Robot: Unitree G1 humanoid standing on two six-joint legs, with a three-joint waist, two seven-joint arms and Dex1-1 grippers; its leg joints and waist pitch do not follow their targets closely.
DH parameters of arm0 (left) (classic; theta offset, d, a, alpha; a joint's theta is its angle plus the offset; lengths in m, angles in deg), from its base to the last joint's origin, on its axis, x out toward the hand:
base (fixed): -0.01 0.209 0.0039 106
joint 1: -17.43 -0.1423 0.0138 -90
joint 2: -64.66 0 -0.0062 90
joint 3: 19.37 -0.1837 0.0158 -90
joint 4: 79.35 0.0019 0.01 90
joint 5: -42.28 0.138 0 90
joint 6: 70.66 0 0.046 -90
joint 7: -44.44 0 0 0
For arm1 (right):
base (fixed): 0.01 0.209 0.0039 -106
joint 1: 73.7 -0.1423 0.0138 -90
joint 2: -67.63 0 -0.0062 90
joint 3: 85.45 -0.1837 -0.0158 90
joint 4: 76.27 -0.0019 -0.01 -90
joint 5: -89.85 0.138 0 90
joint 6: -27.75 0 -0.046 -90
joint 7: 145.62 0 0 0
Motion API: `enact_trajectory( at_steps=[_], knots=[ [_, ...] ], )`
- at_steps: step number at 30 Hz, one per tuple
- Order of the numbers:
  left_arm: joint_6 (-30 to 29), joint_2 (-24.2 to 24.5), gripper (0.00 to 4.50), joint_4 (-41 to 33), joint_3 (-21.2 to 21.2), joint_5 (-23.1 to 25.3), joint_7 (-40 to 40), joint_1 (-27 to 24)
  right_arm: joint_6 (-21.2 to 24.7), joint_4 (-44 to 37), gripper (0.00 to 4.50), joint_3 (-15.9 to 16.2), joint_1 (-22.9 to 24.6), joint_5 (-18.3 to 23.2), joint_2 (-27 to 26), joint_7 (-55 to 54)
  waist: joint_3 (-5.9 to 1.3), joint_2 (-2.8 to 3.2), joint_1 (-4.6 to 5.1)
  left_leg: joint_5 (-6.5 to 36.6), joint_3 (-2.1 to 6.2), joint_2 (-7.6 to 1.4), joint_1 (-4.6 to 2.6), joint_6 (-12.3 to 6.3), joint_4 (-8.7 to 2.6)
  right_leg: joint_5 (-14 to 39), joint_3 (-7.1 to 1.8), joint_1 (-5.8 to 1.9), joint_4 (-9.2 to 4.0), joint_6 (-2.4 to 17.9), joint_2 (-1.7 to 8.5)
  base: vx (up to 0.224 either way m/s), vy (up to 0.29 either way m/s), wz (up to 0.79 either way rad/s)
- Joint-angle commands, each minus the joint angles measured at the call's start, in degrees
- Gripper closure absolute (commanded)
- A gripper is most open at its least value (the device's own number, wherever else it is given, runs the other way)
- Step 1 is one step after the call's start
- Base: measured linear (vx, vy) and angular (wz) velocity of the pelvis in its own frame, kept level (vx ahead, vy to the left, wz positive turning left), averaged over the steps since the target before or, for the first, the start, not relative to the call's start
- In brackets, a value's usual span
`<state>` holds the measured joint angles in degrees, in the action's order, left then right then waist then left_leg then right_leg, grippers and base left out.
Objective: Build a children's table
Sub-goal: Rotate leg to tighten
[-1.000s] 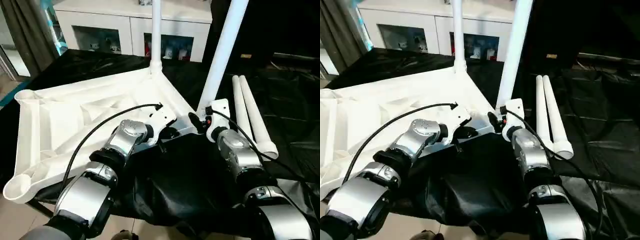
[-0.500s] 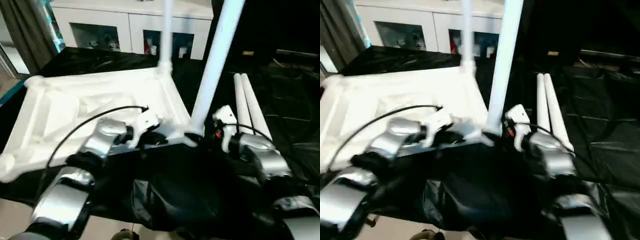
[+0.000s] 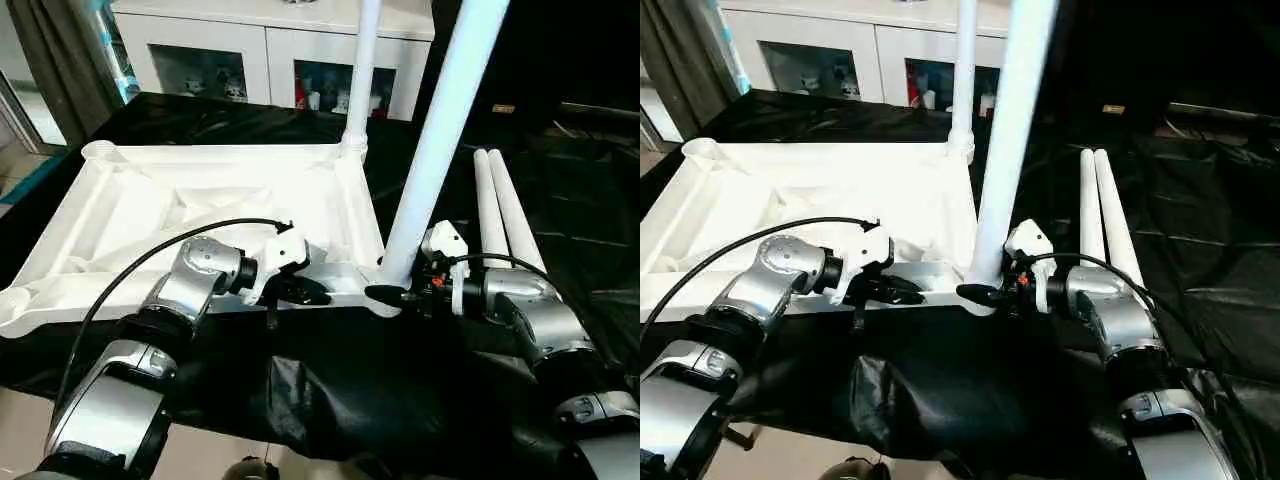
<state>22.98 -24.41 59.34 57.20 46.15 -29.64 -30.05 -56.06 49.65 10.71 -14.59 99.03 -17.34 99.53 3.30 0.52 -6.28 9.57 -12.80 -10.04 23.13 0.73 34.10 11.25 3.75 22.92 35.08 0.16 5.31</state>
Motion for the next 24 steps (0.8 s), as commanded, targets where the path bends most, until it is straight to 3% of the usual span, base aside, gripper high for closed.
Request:
enact_trajectory(
  at_steps=[1,4,6,8,11,12,16,22,23,24],
  knots=[
    [0.5,-1.0,4.50,-1.9,0.7,-2.2,0.3,0.2,0.8,-1.7,1.72,0.6,1.4,0.3,-0.5,0.5,-4.28,-0.49,0.09,9.9,2.05,-4.08,-2.12,-3.66,-3.71,4.9,-2.58,-2.28,-3.45,15.8,4.30,0.000,0.000,0.00],
    [0.3,-1.6,4.50,-1.0,0.9,-1.6,3.0,0.8,0.2,-0.5,1.74,0.4,1.7,-0.9,-1.2,-3.2,-4.28,-0.53,0.11,10.1,2.10,-4.10,-2.14,-3.51,-3.77,5.5,-2.56,-2.27,-3.50,15.7,4.30,0.000,0.000,0.00],
    [-0.6,-3.5,4.50,2.6,2.1,-0.1,11.4,3.0,0.0,2.8,1.75,-0.3,1.5,-3.0,-2.8,-10.7,-4.09,-0.52,0.43,11.3,2.06,-4.01,-2.32,-2.56,-3.91,7.6,-2.62,-1.87,-3.85,15.5,4.21,0.000,0.000,0.00],
    [-1.9,-5.7,4.50,5.8,3.1,0.8,18.5,5.3,1.1,6.6,1.76,-1.9,0.7,-4.5,-5.4,-20.7,-4.04,-0.66,0.68,13.1,2.27,-3.85,-2.51,-0.87,-4.04,11.2,-2.68,-1.99,-4.25,14.9,4.48,0.000,0.000,0.00],
    [-4.7,-9.7,4.50,9.4,4.3,1.0,27.5,8.2,2.8,11.4,1.76,-6.2,-0.9,-3.3,-10.4,-34.7,-3.74,-0.52,1.17,16.5,2.44,-3.89,-2.96,0.98,-4.33,16.0,-2.86,-1.50,-4.97,13.6,4.56,0.000,0.000,0.00],
    [-5.1,-10.8,4.50,10.0,4.6,0.8,28.9,8.8,2.5,12.7,1.76,-6.9,-1.6,-3.1,-11.6,-37.9,-3.83,-0.34,1.40,16.9,2.60,-3.81,-2.86,1.57,-4.41,16.6,-2.80,-1.71,-5.05,13.2,4.62,0.000,0.000,0.00],
    [-5.6,-13.4,4.50,11.3,4.6,0.6,31.3,9.8,1.6,15.4,1.76,-7.9,-3.5,-2.7,-15.1,-44.0,-3.86,-0.10,1.70,17.4,2.61,-3.68,-2.74,1.36,-4.47,15.6,-2.81,-1.68,-5.27,12.4,4.49,0.000,0.000,0.00],
    [-4.1,-15.5,4.50,13.6,4.2,1.1,32.3,11.0,-3.0,17.3,1.76,-6.0,-6.2,-5.6,-18.6,-45.2,-3.91,-0.05,1.83,17.1,2.58,-3.58,-2.51,0.37,-4.44,14.0,-2.76,-1.90,-5.25,12.4,4.50,0.000,0.000,0.00],
    [-3.7,-15.2,4.50,13.6,4.1,1.1,31.7,10.9,-4.0,16.9,1.20,-6.2,-6.2,-5.1,-18.7,-43.9,-3.91,-0.03,1.80,17.0,2.59,-3.62,-2.50,0.15,-4.47,13.8,-2.75,-1.95,-5.23,12.4,4.48,0.000,0.000,0.00],
    [-2.7,-14.5,4.50,13.1,4.0,0.9,30.0,10.4,-5.5,16.0,1.06,-6.9,-6.3,-3.7,-18.2,-41.9,-3.89,-0.23,1.83,17.2,2.55,-3.66,-2.52,-0.15,-4.49,14.0,-2.74,-1.92,-5.27,12.4,4.43,0.000,0.000,0.00]
  ],
)
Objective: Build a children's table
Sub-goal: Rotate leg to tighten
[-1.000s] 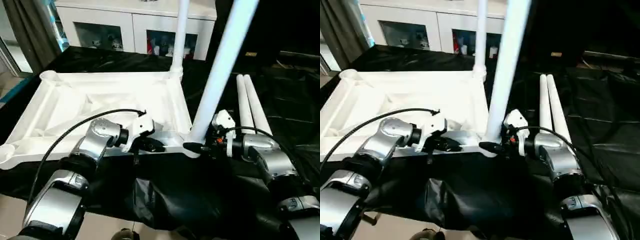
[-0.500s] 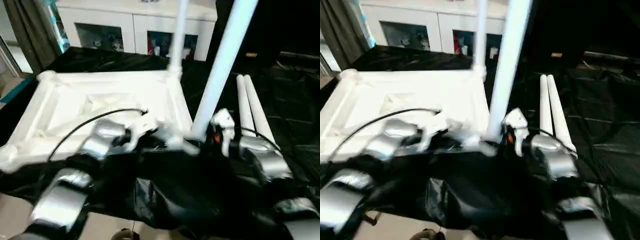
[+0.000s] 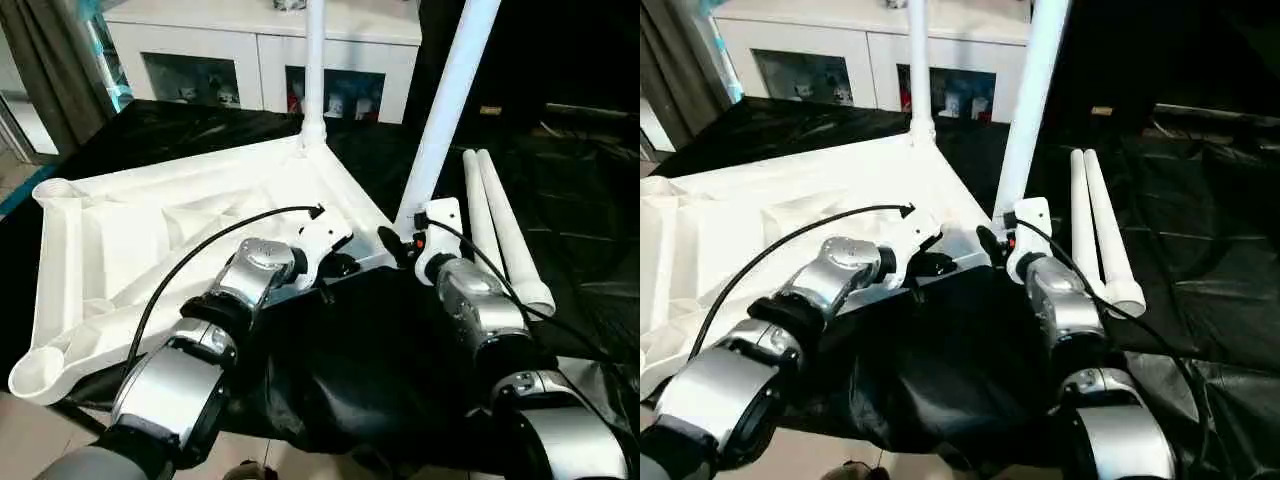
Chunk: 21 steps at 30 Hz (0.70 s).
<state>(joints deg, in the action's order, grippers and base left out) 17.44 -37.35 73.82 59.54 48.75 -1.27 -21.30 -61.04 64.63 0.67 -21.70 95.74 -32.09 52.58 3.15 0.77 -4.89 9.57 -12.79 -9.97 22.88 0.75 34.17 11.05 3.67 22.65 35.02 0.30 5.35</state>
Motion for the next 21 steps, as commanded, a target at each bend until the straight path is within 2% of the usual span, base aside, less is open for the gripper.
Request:
enact_trajectory(
  at_steps=[1,4,5,6,7,9,11,13,16,19,21],
  knots=[
    [3.8,-0.9,4.50,-1.8,1.4,-1.7,0.4,1.3,-1.3,0.3,1.06,3.3,1.0,-0.1,-2.8,6.8,-3.78,-0.42,0.33,16.9,2.57,-3.72,-2.15,-0.45,-4.50,14.0,-2.66,-1.76,-5.11,12.3,4.46,0.000,0.000,0.00],
    [6.1,0.3,4.50,-2.7,0.9,-1.7,-2.6,0.5,-2.3,-0.8,0.71,4.3,1.5,-0.4,-1.1,10.5,-3.87,-0.51,0.24,15.7,2.56,-3.74,-2.00,-1.35,-4.44,12.8,-2.59,-1.95,-5.03,12.4,4.46,0.000,0.000,0.00],
    [7.4,1.4,4.50,-4.0,0.6,-2.2,-6.2,-0.5,-2.0,-2.6,0.71,5.7,2.6,-0.2,0.8,15.9,-3.87,-0.57,0.26,15.1,2.44,-3.77,-1.97,-1.86,-4.35,11.6,-2.65,-1.92,-4.85,12.7,4.40,0.000,0.000,0.00],
    [7.6,2.0,4.50,-4.7,0.6,-2.6,-8.3,-1.0,-2.1,-3.5,0.71,6.6,3.3,-0.3,2.0,19.0,-3.94,-0.64,-0.09,13.8,2.42,-3.80,-1.75,-2.81,-4.23,10.0,-2.52,-2.31,-4.63,13.0,4.38,0.000,0.000,0.00],
    [7.7,2.4,4.50,-5.2,0.5,-2.8,-9.6,-1.3,-2.2,-4.1,0.71,7.1,3.7,-0.4,2.7,20.8,-3.97,-0.61,-0.17,13.0,2.31,-3.81,-1.62,-3.32,-4.13,8.8,-2.51,-2.35,-4.43,13.1,4.26,0.000,0.000,0.00],
    [7.8,3.8,4.50,-6.6,0.2,-3.4,-13.1,-2.3,-2.3,-6.4,0.71,8.8,5.2,-0.1,5.1,26.7,-4.28,-0.56,-0.33,9.5,2.22,-3.92,-1.50,-4.83,-3.78,3.7,-2.32,-2.47,-3.65,14.4,4.16,0.000,0.000,0.00],
    [8.3,6.1,4.50,-8.7,-0.8,-3.6,-17.7,-3.9,-1.2,-10.4,0.71,10.6,7.2,1.0,8.8,34.5,-4.25,-0.61,-0.48,8.5,2.15,-3.96,-1.33,-6.15,-3.61,1.5,-2.25,-2.58,-3.35,15.3,4.11,0.000,0.000,0.00],
    [8.5,7.3,4.50,-9.8,-1.2,-3.9,-20.1,-4.7,-0.2,-12.3,0.71,11.0,7.9,1.8,10.4,38.0,-4.36,-0.50,-0.55,8.4,2.10,-4.05,-1.57,-6.88,-3.52,1.0,-2.25,-2.40,-3.18,16.2,4.05,0.000,0.000,0.00],
    [8.5,9.7,4.50,-12.4,-1.7,-5.0,-26.1,-6.5,1.5,-15.4,0.71,11.3,8.9,3.0,13.3,43.4,-4.15,-0.60,-0.57,9.5,2.04,-4.13,-1.57,-6.53,-3.61,2.9,-2.30,-2.28,-3.41,16.6,4.14,0.000,0.000,0.00],
    [8.4,11.5,4.50,-14.1,-1.5,-5.4,-29.4,-7.6,2.5,-17.1,0.71,11.1,9.6,3.6,15.0,46.1,-3.96,-0.53,-0.68,11.8,2.09,-4.29,-1.84,-5.04,-3.91,7.1,-2.39,-2.02,-3.83,16.0,4.19,0.000,0.000,0.00],
    [8.1,12.5,4.50,-15.1,-1.5,-5.5,-31.1,-8.2,2.8,-17.7,0.71,11.1,9.9,3.9,15.6,47.0,-3.84,-0.45,-0.77,13.5,2.11,-4.39,-2.05,-3.39,-4.14,9.9,-2.52,-1.80,-4.05,15.4,4.25,0.000,0.000,0.00]
  ],
)
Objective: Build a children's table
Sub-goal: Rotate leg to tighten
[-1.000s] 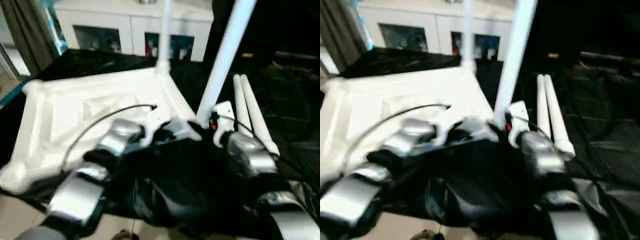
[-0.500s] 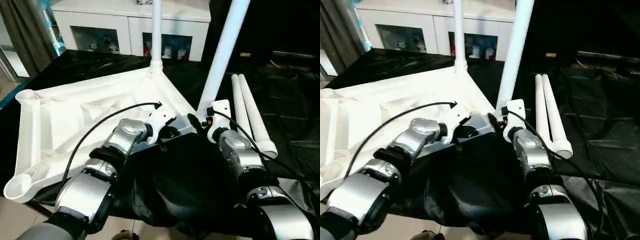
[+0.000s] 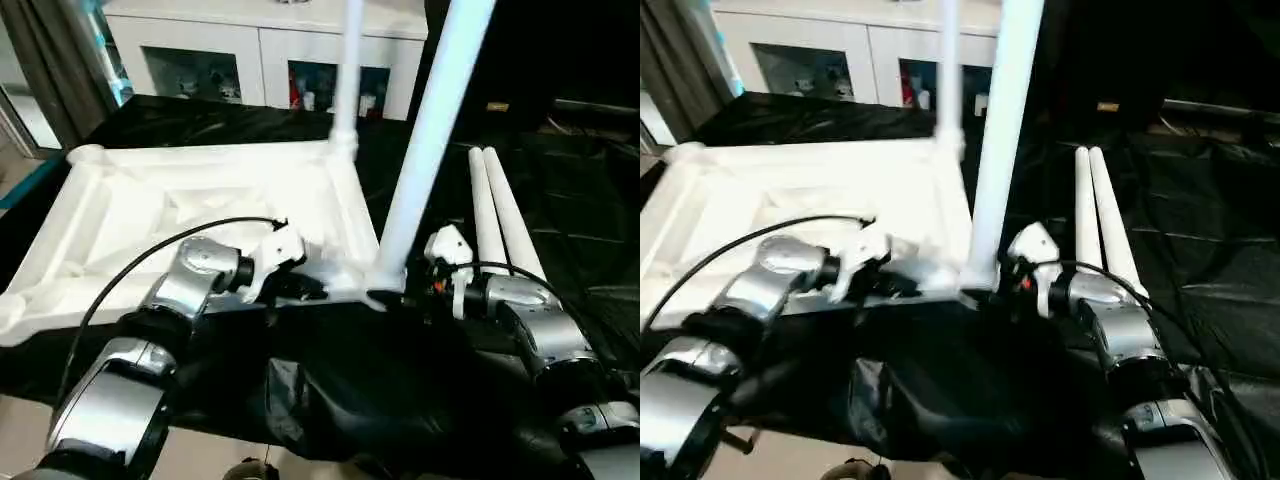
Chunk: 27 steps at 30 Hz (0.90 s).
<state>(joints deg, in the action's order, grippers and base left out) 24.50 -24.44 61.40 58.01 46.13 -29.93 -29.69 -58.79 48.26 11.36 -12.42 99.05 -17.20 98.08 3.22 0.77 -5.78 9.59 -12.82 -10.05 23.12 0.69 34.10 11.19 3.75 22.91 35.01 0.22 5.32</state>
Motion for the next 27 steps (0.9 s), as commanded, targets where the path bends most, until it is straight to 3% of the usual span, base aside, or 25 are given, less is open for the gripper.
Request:
enact_trajectory(
  at_steps=[1,4,7,10,19,23,25,26,27],
  knots=[
    [1.0,-0.4,4.50,-2.8,0.0,-2.9,-2.6,0.2,0.6,-1.4,0.71,0.4,0.6,0.6,0.7,1.6,-3.86,-0.41,0.09,14.1,2.17,-4.33,-2.34,-2.94,-4.16,10.5,-2.64,-1.99,-4.11,15.4,4.27,0.000,0.000,0.00],
    [0.8,0.0,4.50,-3.4,0.0,-2.9,-3.0,-0.1,1.5,-2.2,0.71,0.5,1.0,0.9,1.0,2.6,-3.87,-0.49,-0.09,14.8,2.16,-4.32,-2.49,-1.55,-4.27,11.4,-2.76,-1.89,-4.19,14.8,4.40,0.000,0.000,0.00],
    [0.6,0.1,4.50,-3.7,-0.1,-2.9,-3.0,-0.3,2.5,-2.8,0.71,0.8,1.2,1.1,0.8,3.0,-3.98,-0.58,-0.24,13.4,2.16,-4.22,-2.31,-1.86,-4.19,9.8,-2.74,-2.04,-3.98,14.7,4.35,0.000,0.000,0.00],
    [0.3,0.1,4.50,-4.3,-0.1,-2.9,-3.2,-0.6,3.3,-3.4,1.03,0.9,1.5,1.4,0.7,3.2,-4.15,-0.65,-0.34,11.1,2.11,-4.14,-2.14,-2.93,-3.95,6.8,-2.66,-2.17,-3.61,15.1,4.33,0.000,0.000,0.00],
    [-0.6,-0.5,4.50,-4.8,0.3,-3.0,-2.4,-0.8,4.7,-3.5,1.67,0.3,2.8,1.2,-1.4,-0.5,-4.07,-0.69,-0.38,11.5,2.09,-4.14,-2.23,-2.75,-3.95,8.5,-2.66,-2.04,-3.82,14.7,4.35,0.000,0.000,0.00],
    [-0.9,-2.1,4.50,-2.9,0.6,-1.3,3.1,0.5,3.5,0.0,1.71,-0.9,2.6,-0.6,-3.9,-8.8,-3.89,-0.75,0.07,13.4,2.21,-4.10,-2.32,-1.24,-4.23,11.6,-2.71,-1.82,-4.14,14.1,4.40,0.000,0.000,0.00],
    [-1.7,-4.0,4.50,0.1,0.9,0.6,10.1,2.3,2.9,3.3,1.73,-2.5,2.0,-1.6,-6.5,-16.8,-3.85,-0.48,0.47,14.6,2.32,-4.07,-2.40,-0.38,-4.31,13.2,-2.83,-1.63,-4.33,13.8,4.52,0.000,0.000,0.00],
    [-2.2,-5.3,4.50,1.8,1.1,1.5,14.2,3.4,2.9,4.9,1.73,-3.5,1.6,-2.0,-8.2,-21.7,-3.71,-0.60,0.95,16.8,2.53,-4.00,-2.82,1.26,-4.48,15.6,-2.83,-1.50,-4.76,13.4,4.56,0.000,0.000,0.00],
    [-3.0,-6.7,4.50,3.3,1.4,2.0,18.3,4.5,2.9,6.6,1.73,-4.4,1.0,-2.5,-9.8,-26.8,-3.74,-0.71,1.11,16.6,2.55,-3.81,-2.56,1.35,-4.48,15.9,-2.79,-1.72,-4.79,13.2,4.55,0.000,0.000,0.00]
  ],
)
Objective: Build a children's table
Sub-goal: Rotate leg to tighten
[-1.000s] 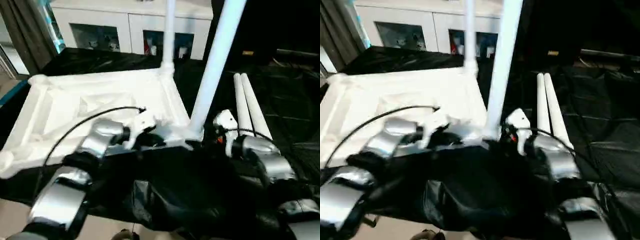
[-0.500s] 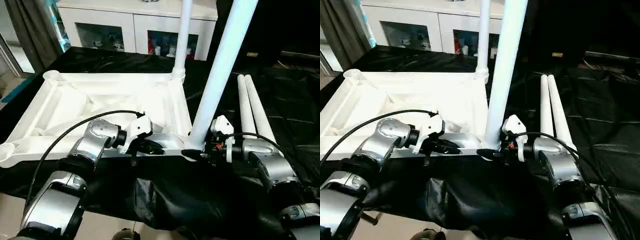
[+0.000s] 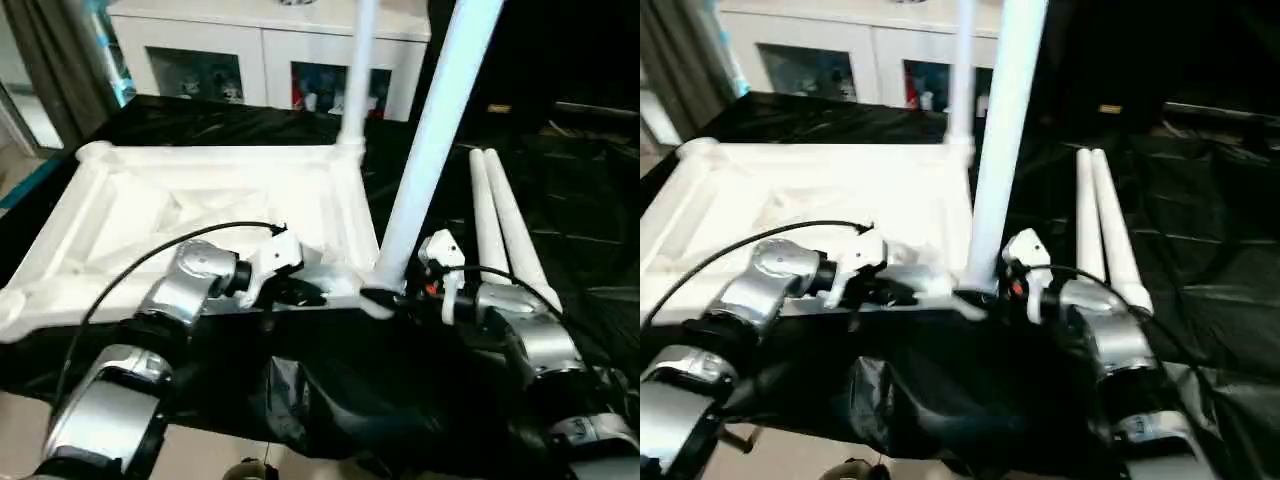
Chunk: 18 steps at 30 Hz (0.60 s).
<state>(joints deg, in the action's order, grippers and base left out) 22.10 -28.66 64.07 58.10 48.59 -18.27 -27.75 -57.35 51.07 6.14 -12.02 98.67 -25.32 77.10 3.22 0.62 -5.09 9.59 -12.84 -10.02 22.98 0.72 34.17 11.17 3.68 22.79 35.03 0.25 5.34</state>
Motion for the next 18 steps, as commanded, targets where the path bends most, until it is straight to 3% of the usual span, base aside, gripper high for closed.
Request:
enact_trajectory(
  at_steps=[1,2,3,5,8,11,13,15,16,18],
  knots=[
    [-1.2,-3.4,4.50,1.5,1.7,-0.2,9.3,3.2,1.3,4.8,1.73,0.2,0.2,-2.4,-2.7,-9.3,-3.83,-0.14,0.50,16.5,2.58,-3.91,-2.49,1.65,-4.54,15.8,-2.85,-1.39,-4.73,13.0,4.60,0.000,0.000,0.00],
    [-2.3,-5.2,4.50,3.2,2.4,0.0,14.6,4.6,0.8,6.8,1.73,-0.7,-0.8,-3.2,-4.6,-15.9,-3.74,0.03,0.65,17.5,2.59,-3.85,-2.76,2.33,-4.56,16.3,-2.81,-1.20,-4.93,12.9,4.44,0.000,0.000,0.00],
    [-2.2,-6.2,4.50,4.2,2.7,0.1,17.3,5.3,1.2,7.9,1.73,-1.4,-1.5,-3.5,-5.8,-19.7,-3.71,-0.27,0.74,18.1,2.71,-3.72,-2.77,2.41,-4.63,17.2,-2.74,-1.37,-5.23,12.4,4.46,0.000,0.000,0.00],
    [-1.7,-8.3,4.50,6.1,2.4,0.9,22.1,6.8,1.4,10.1,1.73,-1.3,-3.2,-4.2,-9.4,-25.3,-3.67,-0.06,0.80,18.4,2.70,-3.64,-2.72,2.25,-4.65,17.7,-2.78,-1.25,-5.48,11.6,4.40,0.000,0.000,0.00],
    [-1.7,-9.6,4.50,6.9,2.7,0.7,23.3,7.4,0.0,11.1,1.73,0.0,-4.2,-4.9,-11.5,-24.7,-3.79,0.07,0.70,18.1,2.68,-3.61,-2.59,1.42,-4.62,16.5,-2.79,-1.42,-5.53,11.1,4.38,0.000,0.000,0.00],
    [-1.1,-10.4,4.50,7.8,3.0,0.4,22.9,7.9,-2.1,11.5,1.01,0.6,-5.2,-5.2,-12.7,-23.0,-3.82,0.01,0.70,17.7,2.66,-3.65,-2.40,0.65,-4.65,14.9,-2.72,-1.58,-5.30,11.4,4.33,0.000,0.000,0.00],
    [-0.6,-10.4,4.50,8.3,3.0,0.4,22.7,8.0,-3.0,11.8,1.01,0.4,-5.5,-4.9,-12.8,-22.6,-3.79,0.01,0.84,18.0,2.71,-3.58,-2.28,0.68,-4.72,15.2,-2.68,-1.68,-5.30,11.3,4.32,0.000,0.000,0.00],
    [1.4,-9.3,4.50,8.2,2.7,0.3,20.4,7.4,-5.0,11.4,0.66,0.8,-5.8,-4.7,-11.0,-19.2,-3.77,-0.04,1.09,18.7,2.74,-3.60,-2.27,0.40,-4.73,15.5,-2.65,-1.74,-5.36,11.4,4.35,0.000,0.000,0.00],
    [1.8,-9.0,4.50,8.1,2.6,0.3,19.8,7.2,-5.3,11.1,0.59,1.0,-5.8,-4.8,-10.5,-18.3,-3.78,-0.48,1.17,18.8,2.72,-3.60,-2.25,0.09,-4.69,15.7,-2.62,-1.81,-5.44,11.4,4.36,0.000,0.000,0.00],
    [2.2,-8.8,4.50,7.9,2.5,0.3,19.4,7.0,-5.6,11.0,0.59,1.2,-5.7,-4.9,-10.1,-17.7,-3.80,-0.29,1.51,17.2,2.72,-3.62,-1.94,-0.84,-4.60,14.4,-2.66,-1.93,-5.21,11.9,4.37,0.000,0.000,0.00]
  ],
)
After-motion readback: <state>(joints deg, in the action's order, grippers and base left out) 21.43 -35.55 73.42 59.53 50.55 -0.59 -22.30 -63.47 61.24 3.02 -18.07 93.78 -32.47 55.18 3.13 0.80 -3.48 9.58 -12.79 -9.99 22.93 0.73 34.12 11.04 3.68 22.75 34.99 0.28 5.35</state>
